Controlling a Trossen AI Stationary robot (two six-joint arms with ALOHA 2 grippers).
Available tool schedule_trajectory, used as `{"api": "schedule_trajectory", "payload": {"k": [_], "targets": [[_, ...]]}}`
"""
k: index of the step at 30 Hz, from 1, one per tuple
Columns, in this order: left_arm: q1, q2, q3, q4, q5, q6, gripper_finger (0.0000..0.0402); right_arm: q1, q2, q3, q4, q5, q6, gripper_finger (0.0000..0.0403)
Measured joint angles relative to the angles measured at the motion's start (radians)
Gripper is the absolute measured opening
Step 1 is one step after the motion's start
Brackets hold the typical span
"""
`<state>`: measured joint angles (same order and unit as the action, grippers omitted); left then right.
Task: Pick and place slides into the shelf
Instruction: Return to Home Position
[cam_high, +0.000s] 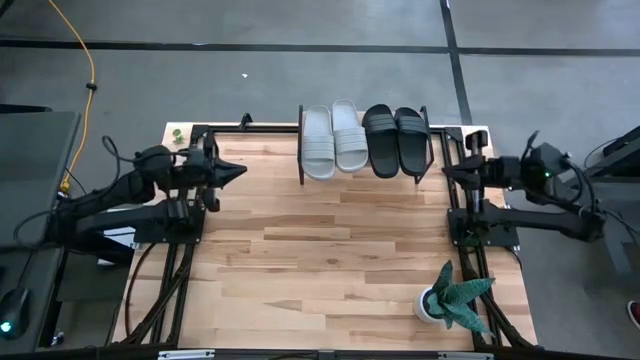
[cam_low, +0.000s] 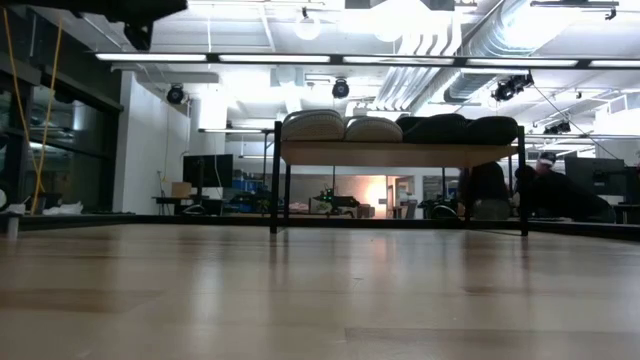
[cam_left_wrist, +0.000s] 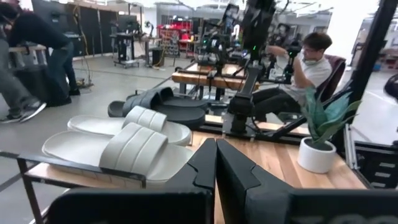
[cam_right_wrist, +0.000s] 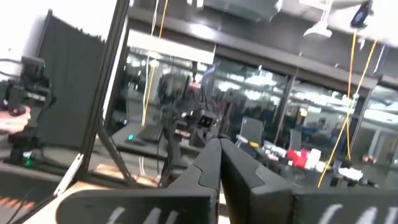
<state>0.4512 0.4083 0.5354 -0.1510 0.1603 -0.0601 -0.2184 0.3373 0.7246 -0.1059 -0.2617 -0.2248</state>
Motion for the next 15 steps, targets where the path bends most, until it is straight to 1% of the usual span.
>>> {"api": "schedule_trajectory", "payload": {"k": [2,6,7,13,15], "targets": [[0.0,-0.024,0.0,-0.014,0.011,-0.003,0.0,0.0,-0.058,-0.059,0.043,0.006,0.009,0.0],[0.0,-0.063,0.0,-0.044,0.012,-0.048,0.0,0.0,-0.155,-0.152,0.085,0.09,0.039,0.0],[0.0,-0.068,0.0,-0.053,0.012,-0.05,0.0,0.0,-0.176,-0.169,0.094,0.097,0.049,0.0],[0.0,-0.074,0.0,-0.108,0.015,-0.077,0.0,0.0,-0.291,-0.264,0.169,0.09,0.097,0.0],[0.0,-0.074,0.0,-0.112,0.041,-0.076,0.0,0.0,-0.32,-0.295,0.186,0.088,0.107,0.0]]}}
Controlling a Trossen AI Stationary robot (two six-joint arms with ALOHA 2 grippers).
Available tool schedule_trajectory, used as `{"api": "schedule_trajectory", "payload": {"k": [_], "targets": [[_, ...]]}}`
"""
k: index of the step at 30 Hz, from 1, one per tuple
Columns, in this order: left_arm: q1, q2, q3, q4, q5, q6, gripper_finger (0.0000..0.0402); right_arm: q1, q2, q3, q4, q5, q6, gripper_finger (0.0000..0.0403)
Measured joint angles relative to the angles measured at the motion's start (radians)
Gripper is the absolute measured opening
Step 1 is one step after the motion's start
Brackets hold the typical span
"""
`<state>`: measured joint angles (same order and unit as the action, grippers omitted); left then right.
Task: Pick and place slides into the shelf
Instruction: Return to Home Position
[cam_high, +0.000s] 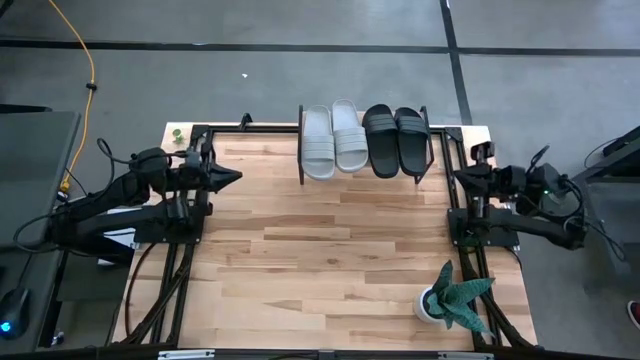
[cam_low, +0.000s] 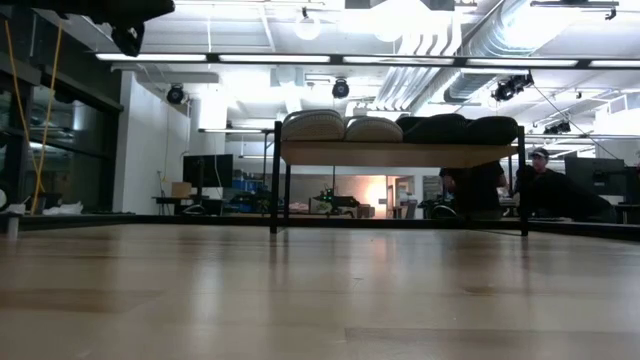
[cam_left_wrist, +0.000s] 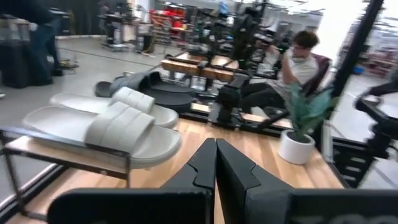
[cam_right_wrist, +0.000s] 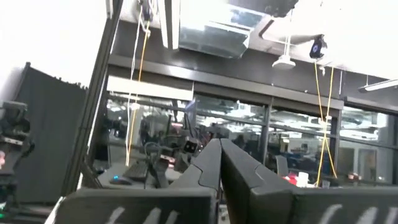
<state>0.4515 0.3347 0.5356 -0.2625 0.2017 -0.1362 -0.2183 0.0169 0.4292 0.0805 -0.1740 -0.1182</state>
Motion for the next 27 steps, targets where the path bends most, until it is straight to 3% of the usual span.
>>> {"api": "schedule_trajectory", "payload": {"k": [10,27], "targets": [[0.0,-0.06,-0.012,0.007,0.027,-0.016,0.0,0.0,-0.012,-0.111,0.135,-0.001,0.033,0.0],[0.0,-0.317,-0.273,0.219,0.007,-0.133,0.0,0.0,-0.012,-0.296,0.391,0.006,0.089,0.0]]}}
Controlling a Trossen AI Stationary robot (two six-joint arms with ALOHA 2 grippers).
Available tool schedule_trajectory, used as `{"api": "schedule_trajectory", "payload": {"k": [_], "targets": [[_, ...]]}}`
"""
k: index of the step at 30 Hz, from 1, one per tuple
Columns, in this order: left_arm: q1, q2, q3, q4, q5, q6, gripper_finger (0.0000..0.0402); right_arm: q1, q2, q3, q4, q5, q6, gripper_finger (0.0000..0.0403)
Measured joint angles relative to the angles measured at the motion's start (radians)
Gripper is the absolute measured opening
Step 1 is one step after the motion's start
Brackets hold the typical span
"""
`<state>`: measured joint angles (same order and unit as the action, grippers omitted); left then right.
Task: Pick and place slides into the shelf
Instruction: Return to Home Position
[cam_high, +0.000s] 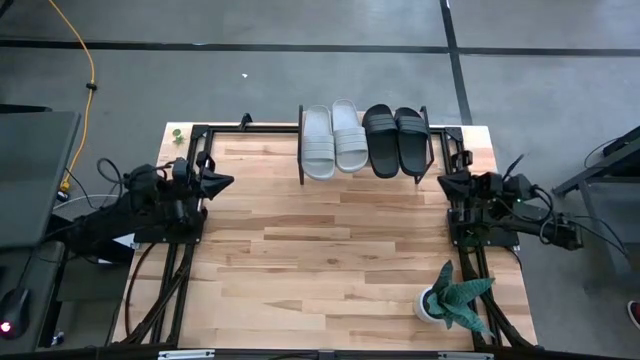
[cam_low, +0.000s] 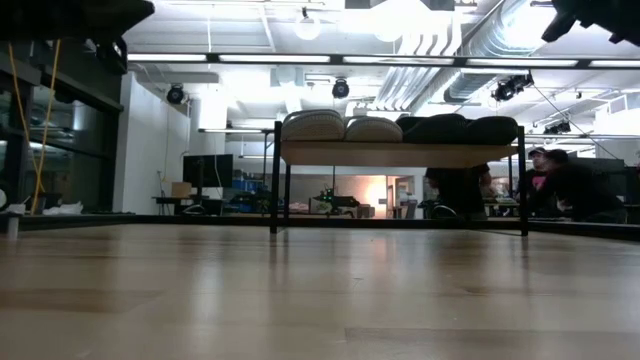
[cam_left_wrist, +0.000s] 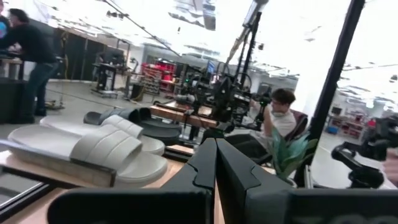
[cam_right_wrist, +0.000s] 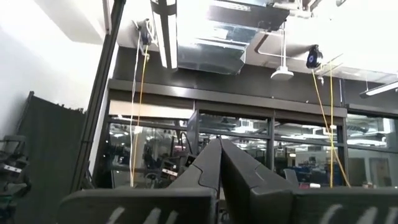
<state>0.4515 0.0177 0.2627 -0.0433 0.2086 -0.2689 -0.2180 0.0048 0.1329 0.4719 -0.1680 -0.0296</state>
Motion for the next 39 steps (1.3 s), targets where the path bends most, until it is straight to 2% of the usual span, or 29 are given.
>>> {"api": "schedule_trajectory", "payload": {"k": [8,11,18,21,29,35,39], "targets": [[0.0,-0.012,-0.064,0.052,-0.007,-0.057,0.0,0.0,0.0,-0.071,0.054,0.013,0.033,0.0],[0.0,-0.011,-0.107,0.117,-0.031,-0.079,0.0,0.002,0.0,-0.088,0.076,0.057,0.037,0.0],[0.0,-0.011,-0.203,0.253,-0.093,-0.096,0.0,0.005,0.0,-0.123,0.119,0.073,0.026,0.0],[0.0,-0.011,-0.23,0.249,-0.094,-0.05,0.0,0.005,0.0,-0.123,0.117,0.048,0.008,0.0],[0.0,-0.011,-0.241,0.243,-0.105,0.023,0.0,0.005,0.0,-0.123,0.078,0.067,0.005,0.0],[0.0,-0.011,-0.241,0.129,-0.174,0.089,0.0,0.005,0.0,-0.124,0.041,0.084,-0.017,0.0],[0.0,-0.011,-0.24,0.116,-0.174,0.115,0.0,0.004,0.0,-0.124,0.031,0.097,-0.021,0.0]]}}
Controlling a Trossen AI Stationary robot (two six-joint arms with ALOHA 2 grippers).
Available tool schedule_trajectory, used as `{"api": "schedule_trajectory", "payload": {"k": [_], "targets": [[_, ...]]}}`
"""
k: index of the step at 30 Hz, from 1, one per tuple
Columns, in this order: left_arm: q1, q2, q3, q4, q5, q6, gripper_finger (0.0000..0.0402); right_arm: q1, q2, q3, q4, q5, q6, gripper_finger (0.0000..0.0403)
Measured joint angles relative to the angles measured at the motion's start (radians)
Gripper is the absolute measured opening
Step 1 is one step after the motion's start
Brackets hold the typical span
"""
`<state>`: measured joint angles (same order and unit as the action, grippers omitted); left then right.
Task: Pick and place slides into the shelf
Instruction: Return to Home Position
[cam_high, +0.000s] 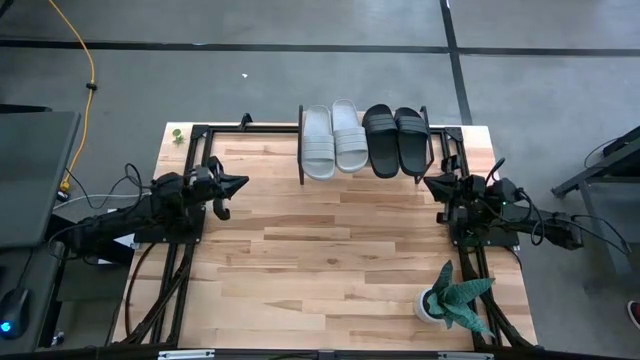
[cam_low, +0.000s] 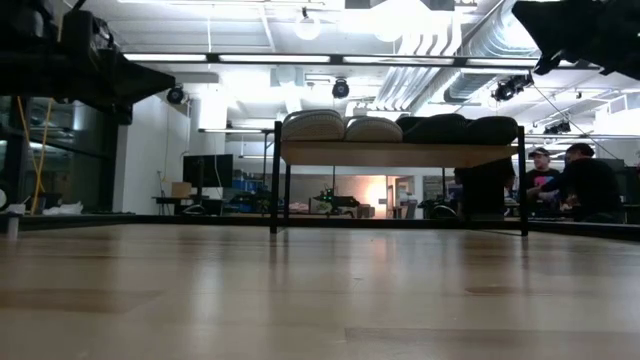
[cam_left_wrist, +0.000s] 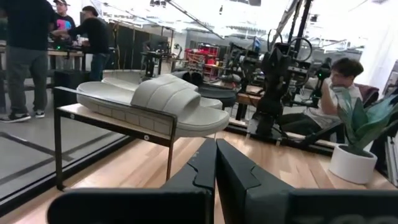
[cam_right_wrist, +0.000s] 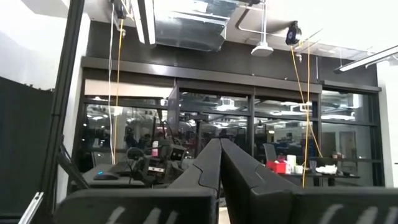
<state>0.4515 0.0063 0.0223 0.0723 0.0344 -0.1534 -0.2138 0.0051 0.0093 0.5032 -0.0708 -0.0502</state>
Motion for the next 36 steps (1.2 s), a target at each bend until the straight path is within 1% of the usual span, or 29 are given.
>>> {"api": "schedule_trajectory", "payload": {"k": [4,9,18,23,28,36], "targets": [[0.0,0.0,0.0,-0.01,0.006,0.019,0.0,0.0,0.0,0.0,-0.008,0.0,-0.002,0.0],[0.0,0.001,-0.013,-0.038,-0.017,0.027,0.0,0.0,0.0,0.0,-0.021,0.009,0.001,0.0],[0.0,0.029,-0.013,-0.061,-0.031,0.049,0.0,0.0,0.0,0.0,-0.133,0.043,-0.007,0.0],[0.0,0.031,-0.013,-0.061,-0.028,0.049,0.0,0.0,0.0,0.0,-0.147,0.038,-0.01,0.0],[0.0,0.031,-0.013,-0.061,-0.027,0.049,0.0,0.0,0.0,0.0,-0.236,0.034,-0.01,0.0],[0.0,0.031,-0.013,-0.061,-0.024,0.049,0.0,0.0,0.0,-0.001,-0.298,0.008,-0.015,0.0]]}}
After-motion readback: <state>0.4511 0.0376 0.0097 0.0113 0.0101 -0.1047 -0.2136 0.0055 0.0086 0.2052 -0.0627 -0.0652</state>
